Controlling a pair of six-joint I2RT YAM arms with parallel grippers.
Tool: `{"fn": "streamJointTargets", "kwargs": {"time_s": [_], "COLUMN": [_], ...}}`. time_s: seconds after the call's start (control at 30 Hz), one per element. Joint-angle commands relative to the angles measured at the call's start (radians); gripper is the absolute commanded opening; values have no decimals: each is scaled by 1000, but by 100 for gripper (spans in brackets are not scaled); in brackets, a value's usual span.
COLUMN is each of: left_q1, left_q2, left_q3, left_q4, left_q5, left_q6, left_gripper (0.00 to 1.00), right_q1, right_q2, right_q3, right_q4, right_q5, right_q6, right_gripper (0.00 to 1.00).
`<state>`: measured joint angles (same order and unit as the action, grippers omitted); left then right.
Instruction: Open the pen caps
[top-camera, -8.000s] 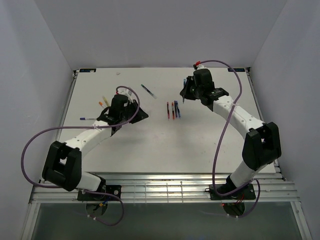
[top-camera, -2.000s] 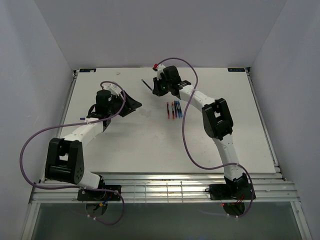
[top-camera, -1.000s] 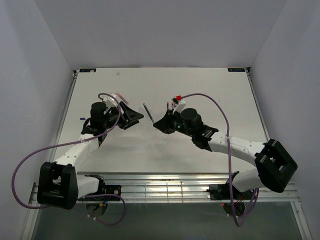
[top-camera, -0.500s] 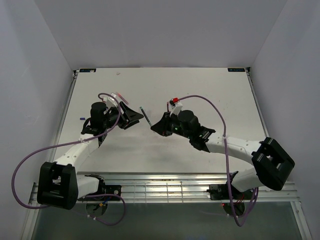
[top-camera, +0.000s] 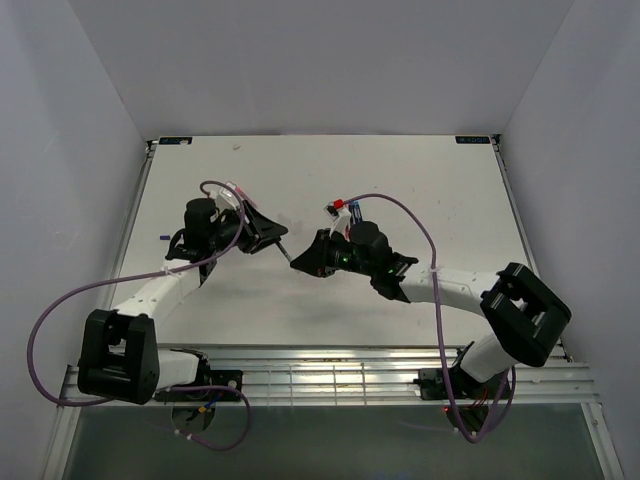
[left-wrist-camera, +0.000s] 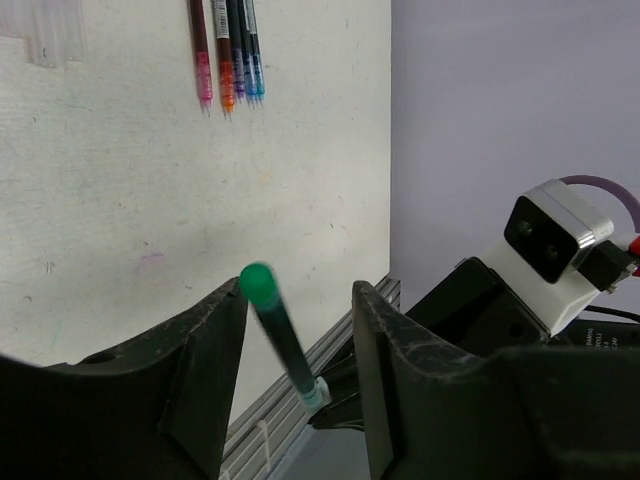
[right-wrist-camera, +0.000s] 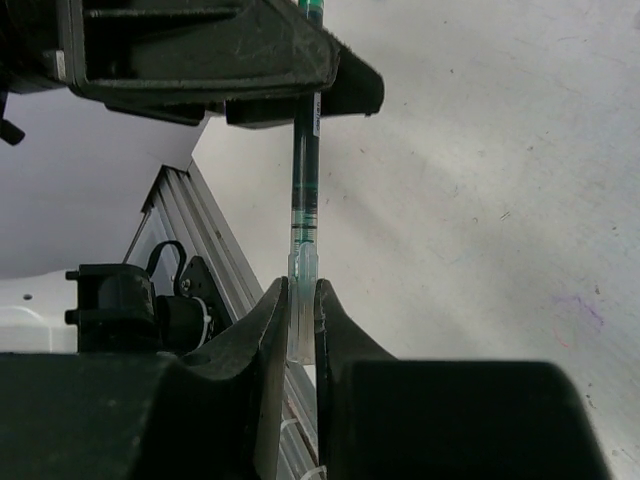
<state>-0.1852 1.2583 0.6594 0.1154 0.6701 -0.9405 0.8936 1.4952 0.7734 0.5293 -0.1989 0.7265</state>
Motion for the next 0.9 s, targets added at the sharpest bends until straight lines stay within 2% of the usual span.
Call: {"fn": "streamJointTargets", "kwargs": {"time_s": [0.0,0.13,0.17,0.27,0.37,0.4,0.43,0.53,0.73,0.87], "left_q1": [-2,-3,-2,-2,-2,-2,-2,-3,1,6], "left_q2": [10,38,44,64,90,98,111,124,104,87], "left_q3": [63,120,127,137,146,149,152,164,140,180], "left_q4": [12,-26,-34,-34,-23,-23,-19,-17,-31,-100], "left_q5": [16,20,29,49,86,109,123,158,164,154], "left_q6": [31,80,88,106,114,117,118,138,132,200], "left_gripper": [54,36,28,14,6,1,0,0,0,0], "right_q1": [16,27,28,31,31,33,33,33,31,31], "right_q2": [23,49,60,83,112,120,128,155,223,229], "right_q3": [50,70,75,93,127,136,145,197,331,334], "right_q4": [81,95,97,106,110,112,109,84,5,-3], "right_q5": [-83,-141,-152,-178,-212,-226,-226,-226,-227,-217], "right_q6": [7,1,-2,-7,-10,-12,-15,-35,-76,-85], "right_gripper": [8,8,8,8,8,10,17,29,36,36]}}
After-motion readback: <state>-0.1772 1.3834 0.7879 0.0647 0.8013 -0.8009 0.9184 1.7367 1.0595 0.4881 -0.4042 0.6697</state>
